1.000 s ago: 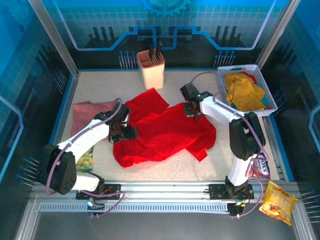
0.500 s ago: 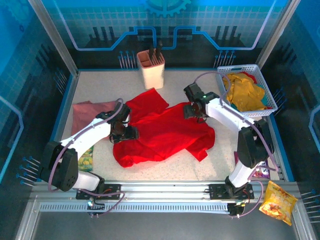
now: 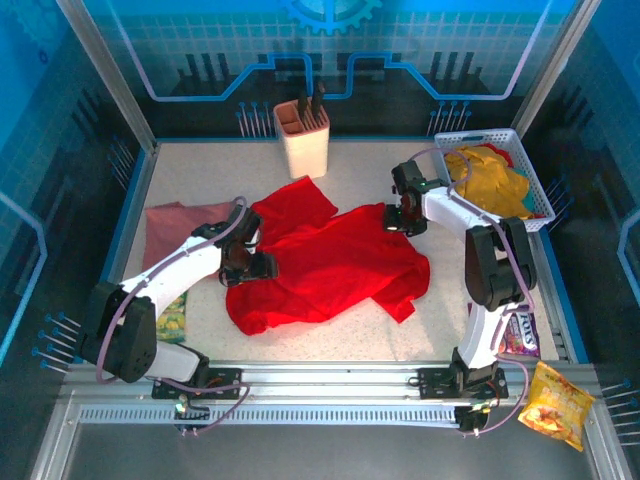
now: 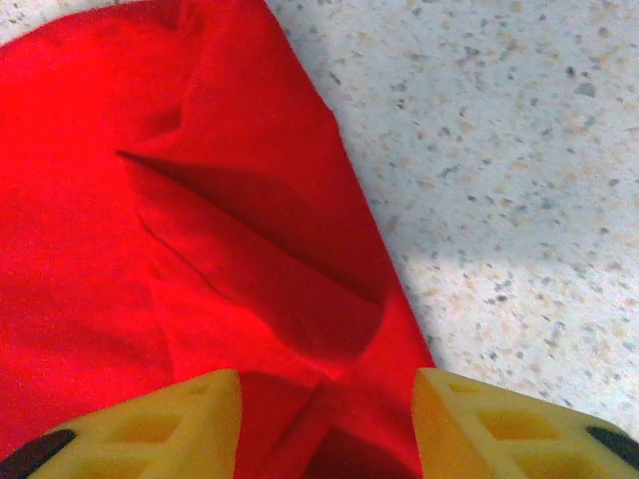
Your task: Fold and stack the t-shirts
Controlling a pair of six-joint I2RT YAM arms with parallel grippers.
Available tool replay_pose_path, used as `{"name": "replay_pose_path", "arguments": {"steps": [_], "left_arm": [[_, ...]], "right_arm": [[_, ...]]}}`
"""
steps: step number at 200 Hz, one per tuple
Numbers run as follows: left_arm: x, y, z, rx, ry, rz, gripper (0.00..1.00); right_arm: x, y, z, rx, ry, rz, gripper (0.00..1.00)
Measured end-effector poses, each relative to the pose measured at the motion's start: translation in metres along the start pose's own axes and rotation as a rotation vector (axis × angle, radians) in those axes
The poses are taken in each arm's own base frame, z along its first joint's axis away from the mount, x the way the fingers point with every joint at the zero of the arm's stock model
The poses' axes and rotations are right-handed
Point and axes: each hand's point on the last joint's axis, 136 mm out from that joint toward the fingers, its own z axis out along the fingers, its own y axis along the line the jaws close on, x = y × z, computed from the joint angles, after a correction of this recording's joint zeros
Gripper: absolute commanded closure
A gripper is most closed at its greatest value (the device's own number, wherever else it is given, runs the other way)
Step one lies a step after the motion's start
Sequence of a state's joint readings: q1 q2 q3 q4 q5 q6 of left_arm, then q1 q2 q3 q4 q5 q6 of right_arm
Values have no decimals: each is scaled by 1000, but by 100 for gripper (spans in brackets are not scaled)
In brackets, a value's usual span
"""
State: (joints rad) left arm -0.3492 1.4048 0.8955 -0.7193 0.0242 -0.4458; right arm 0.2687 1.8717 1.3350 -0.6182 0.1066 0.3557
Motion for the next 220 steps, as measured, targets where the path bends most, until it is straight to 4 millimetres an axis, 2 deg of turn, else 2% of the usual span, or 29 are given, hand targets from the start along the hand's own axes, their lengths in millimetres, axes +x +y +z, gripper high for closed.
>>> {"name": "replay_pose_path", "arguments": {"steps": [30, 47, 58, 95, 107, 123, 130, 132, 140, 163, 176, 198, 220], "left_arm": [[0, 0, 0, 0, -1, 0, 29], [0, 0, 0, 0, -1, 0, 28], [0, 0, -1, 1, -3, 1, 28], [0, 0, -1, 2, -5, 1, 28], [0, 0, -1, 2, -5, 1, 28], [0, 0, -1, 2, -5, 1, 28], [0, 0, -1, 2, -5, 1, 28], [0, 0, -1, 2, -5, 1, 28], [-1, 0, -2, 3, -6, 1, 28], [-1, -1, -3, 5, -10, 2, 28], [-1, -1, -4, 7, -14, 2, 28], [-1, -1, -5, 8, -16, 3, 28], [-1, 0, -5, 3, -14, 4, 28]], "right_arm": [[1, 4, 11, -31, 15, -12, 58], [1, 2, 14, -29, 20, -13, 50], [2, 1, 15, -25, 20, -12, 48], [2, -4, 18, -21, 21, -15, 51], [2, -5, 20, -21, 21, -19, 56], [3, -5, 25, -25, 30, -21, 68], [4, -5, 27, -28, 34, -24, 81], [4, -5, 28, -28, 36, -32, 88], [5, -6, 29, -29, 41, -33, 100], [7, -7, 30, -23, 58, -28, 100], [2, -12, 25, 9, 52, -26, 100], [-19, -28, 12, 91, 3, 4, 100], [-46, -55, -8, 171, -55, 79, 100]]}}
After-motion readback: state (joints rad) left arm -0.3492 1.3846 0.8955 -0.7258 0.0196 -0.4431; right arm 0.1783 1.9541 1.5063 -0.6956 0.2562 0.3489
